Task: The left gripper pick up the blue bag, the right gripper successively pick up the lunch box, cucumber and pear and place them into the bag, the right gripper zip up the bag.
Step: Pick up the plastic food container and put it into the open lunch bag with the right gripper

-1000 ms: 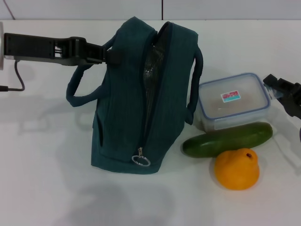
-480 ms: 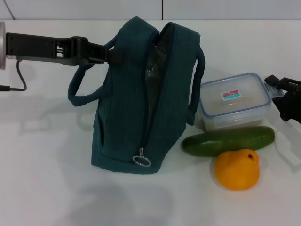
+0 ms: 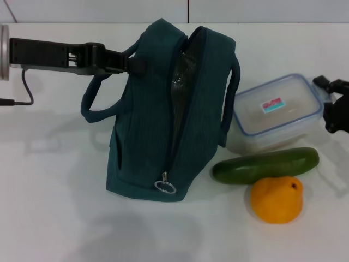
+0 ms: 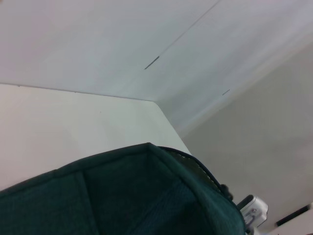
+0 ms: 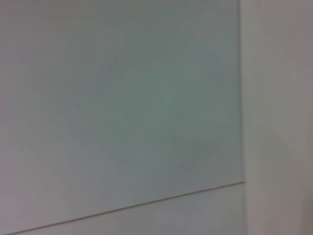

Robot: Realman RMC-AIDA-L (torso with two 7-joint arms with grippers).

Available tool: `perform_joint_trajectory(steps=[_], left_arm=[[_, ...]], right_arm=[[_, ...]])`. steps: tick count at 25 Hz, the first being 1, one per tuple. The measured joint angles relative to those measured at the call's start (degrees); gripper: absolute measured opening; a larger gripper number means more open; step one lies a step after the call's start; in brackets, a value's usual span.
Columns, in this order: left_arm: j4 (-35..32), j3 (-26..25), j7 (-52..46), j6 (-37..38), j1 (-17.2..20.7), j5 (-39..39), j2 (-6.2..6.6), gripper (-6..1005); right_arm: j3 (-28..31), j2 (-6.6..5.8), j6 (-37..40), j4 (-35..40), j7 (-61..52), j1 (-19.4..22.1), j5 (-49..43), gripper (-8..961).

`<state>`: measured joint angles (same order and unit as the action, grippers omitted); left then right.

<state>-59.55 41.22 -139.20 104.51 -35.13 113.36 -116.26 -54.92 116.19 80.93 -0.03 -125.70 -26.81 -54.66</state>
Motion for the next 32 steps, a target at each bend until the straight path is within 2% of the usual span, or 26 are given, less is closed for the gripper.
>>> perform_joint_trajectory(steps=[8,16,25,32], left_arm=[[1.40,0.00,0.72,0.00,-0.04,0.00,-0.09,82],[1.89,0.09,0.78,0.07,-0.33,-0.57,-0.15,83],[1.89,0.13,0.77,0.04,-0.81,-0.58,-0.60,84],[1.89,1.19,0.77,-0.07,-1.61,-0.62,-1.19,85]], right_arm=[[0.39,0.01,5.82,-0.57,-1.25,0.01,4.61,106],[4.71,0.01,12.44,-0.42,-2.13,-0.78,5.39,109],[6.58,0.00,13.29,-0.08,-2.22,-0.86,7.07,112],[6.64,0.00,14.11,0.01,-3.06,-2.88,9.29,115]])
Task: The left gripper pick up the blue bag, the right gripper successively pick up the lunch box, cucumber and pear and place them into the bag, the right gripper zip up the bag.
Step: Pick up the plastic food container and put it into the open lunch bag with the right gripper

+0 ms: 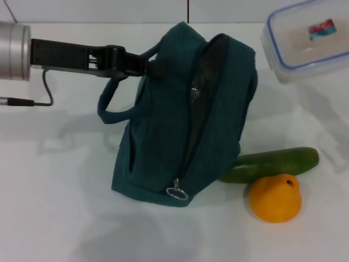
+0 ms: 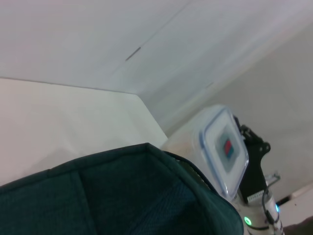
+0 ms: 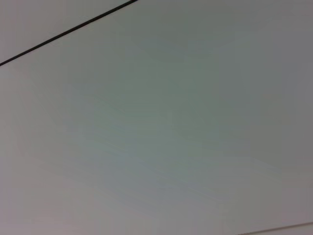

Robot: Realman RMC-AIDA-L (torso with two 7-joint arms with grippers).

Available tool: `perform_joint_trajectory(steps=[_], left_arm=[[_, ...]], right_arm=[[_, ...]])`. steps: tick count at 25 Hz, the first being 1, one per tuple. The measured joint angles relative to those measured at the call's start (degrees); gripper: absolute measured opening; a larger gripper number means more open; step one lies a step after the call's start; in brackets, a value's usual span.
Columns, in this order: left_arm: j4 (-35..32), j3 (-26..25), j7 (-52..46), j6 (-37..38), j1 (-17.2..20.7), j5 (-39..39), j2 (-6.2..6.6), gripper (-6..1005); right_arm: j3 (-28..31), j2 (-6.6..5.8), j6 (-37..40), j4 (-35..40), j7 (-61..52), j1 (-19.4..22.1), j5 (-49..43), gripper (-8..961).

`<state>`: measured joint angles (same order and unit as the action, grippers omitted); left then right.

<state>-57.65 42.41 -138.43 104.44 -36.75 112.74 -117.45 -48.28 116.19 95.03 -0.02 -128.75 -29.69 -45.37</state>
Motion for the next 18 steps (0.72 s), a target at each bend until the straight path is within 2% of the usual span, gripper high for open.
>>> perform_joint_trajectory(steps=[8,15,18], left_arm=[[0.14,1.74,0.00,-0.71,-2.47,0.63,-0.67,86],[0.87,3.37,0.15,-3.75,-3.50,0.69,-0.48,86],[2.71,3.53,0.78,-4.70,-4.48,0.71,-0.10,87]], right_arm=[[0.01,0.00,1.43,0.03,-0.10,-5.67,1.78,118],[-1.89,0.00,-1.61,-0.47,-0.01,-11.59,0.73,120],[-4.18,0.00,-3.65,-0.57,0.01,-12.59,0.40,121]])
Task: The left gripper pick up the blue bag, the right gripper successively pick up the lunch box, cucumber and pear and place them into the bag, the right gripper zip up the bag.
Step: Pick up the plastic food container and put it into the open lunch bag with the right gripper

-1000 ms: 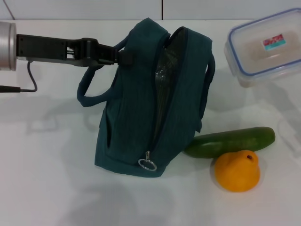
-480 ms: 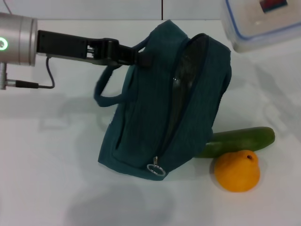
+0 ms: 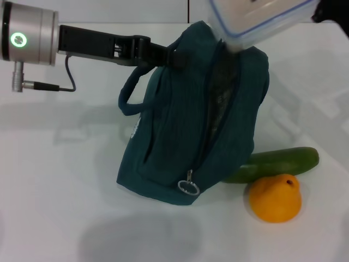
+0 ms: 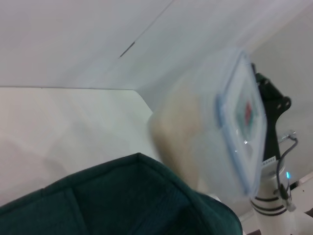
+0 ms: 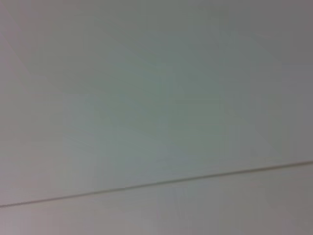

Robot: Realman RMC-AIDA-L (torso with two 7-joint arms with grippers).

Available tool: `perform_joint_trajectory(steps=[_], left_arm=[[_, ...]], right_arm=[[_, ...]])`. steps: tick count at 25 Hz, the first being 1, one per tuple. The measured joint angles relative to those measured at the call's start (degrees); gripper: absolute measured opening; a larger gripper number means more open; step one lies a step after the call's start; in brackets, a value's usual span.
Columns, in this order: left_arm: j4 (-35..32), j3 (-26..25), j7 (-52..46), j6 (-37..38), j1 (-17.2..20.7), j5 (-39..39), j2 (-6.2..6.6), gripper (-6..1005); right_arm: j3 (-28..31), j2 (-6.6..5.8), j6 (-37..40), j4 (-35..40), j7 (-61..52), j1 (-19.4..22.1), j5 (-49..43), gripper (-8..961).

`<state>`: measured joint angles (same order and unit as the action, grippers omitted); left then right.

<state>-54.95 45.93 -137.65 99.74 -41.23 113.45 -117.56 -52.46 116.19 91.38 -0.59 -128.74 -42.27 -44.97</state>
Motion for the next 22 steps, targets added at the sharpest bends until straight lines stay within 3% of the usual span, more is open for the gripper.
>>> perform_joint_trajectory(steps=[11,22], left_arm=[[1.79,-0.09,0.52,-2.80,-0.91,0.02,1.66,88],[4.99,-0.33,0.54,-3.55,-3.58,-0.07,2.08,90]], right_arm=[[-7.71,0.00,-6.27,0.49,0.36,0.54,-0.05,125],[-11.37,0.00,-10.57,1.39,0.51,-0.52,-0.73,129]])
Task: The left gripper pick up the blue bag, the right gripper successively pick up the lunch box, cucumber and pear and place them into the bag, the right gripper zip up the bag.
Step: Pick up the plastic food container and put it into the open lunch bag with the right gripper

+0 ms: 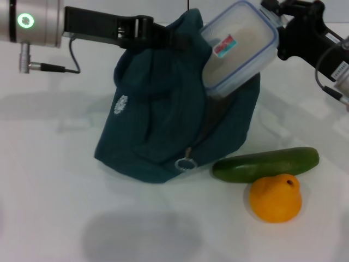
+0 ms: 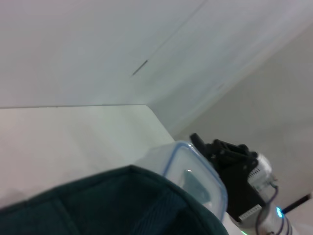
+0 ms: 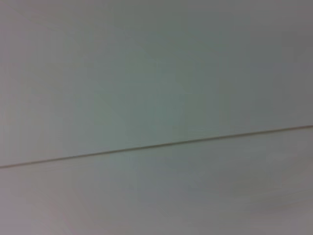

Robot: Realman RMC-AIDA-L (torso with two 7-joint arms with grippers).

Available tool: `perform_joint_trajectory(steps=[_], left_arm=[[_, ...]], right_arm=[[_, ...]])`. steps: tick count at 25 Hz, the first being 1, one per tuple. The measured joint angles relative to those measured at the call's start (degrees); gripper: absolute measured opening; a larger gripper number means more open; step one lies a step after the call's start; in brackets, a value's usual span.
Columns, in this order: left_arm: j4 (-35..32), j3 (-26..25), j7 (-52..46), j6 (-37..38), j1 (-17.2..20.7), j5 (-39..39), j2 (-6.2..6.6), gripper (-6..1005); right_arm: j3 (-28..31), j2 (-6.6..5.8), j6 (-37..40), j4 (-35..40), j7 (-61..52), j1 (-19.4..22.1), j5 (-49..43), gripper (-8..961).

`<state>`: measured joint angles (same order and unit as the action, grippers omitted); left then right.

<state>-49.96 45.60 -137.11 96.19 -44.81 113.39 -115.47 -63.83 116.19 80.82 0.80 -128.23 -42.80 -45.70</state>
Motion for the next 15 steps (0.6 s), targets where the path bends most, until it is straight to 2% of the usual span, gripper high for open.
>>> perform_joint_trajectory(steps=[7,15], left_arm=[[1.90,0.23,0.00,0.00,-2.54,-0.35,0.07,90],[2.06,-0.08,0.00,0.03,-3.40,-0.66,0.08,91]], right_arm=[[-4.49,0.00,-0.14,0.05,-0.01,-2.35,-0.10,132],[-6.85,0.00,-2.74,1.90,0.00,-0.58,0.07,134]])
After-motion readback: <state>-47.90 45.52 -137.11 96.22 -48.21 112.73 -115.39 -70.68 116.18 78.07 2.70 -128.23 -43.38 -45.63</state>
